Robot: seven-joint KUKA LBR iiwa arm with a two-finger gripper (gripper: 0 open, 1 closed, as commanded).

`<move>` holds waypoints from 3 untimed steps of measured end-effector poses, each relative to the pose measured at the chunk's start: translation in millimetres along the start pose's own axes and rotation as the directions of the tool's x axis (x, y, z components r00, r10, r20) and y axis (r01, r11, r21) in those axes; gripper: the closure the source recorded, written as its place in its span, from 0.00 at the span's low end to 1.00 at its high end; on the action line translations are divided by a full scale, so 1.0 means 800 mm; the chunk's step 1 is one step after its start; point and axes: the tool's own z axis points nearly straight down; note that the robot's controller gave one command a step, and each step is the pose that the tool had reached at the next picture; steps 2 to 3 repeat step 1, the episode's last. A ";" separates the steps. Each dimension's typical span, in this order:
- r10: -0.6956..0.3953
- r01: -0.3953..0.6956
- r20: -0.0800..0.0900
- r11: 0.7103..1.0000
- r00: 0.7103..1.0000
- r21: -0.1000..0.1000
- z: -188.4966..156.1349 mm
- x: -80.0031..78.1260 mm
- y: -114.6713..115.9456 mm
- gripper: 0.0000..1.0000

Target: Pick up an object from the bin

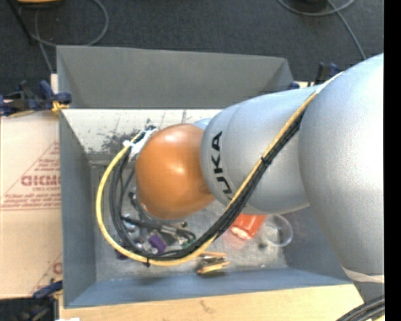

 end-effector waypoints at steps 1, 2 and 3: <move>0.001 -0.001 0.001 1.000 1.000 0.000 -0.010 0.000 0.000 1.00; 0.001 -0.001 0.001 1.000 1.000 0.000 -0.010 0.000 0.000 1.00; 0.001 -0.001 0.001 1.000 1.000 0.000 -0.010 0.000 0.000 1.00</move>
Offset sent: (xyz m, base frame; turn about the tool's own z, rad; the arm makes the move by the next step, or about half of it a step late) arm 0.0001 0.0000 0.0096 0.0000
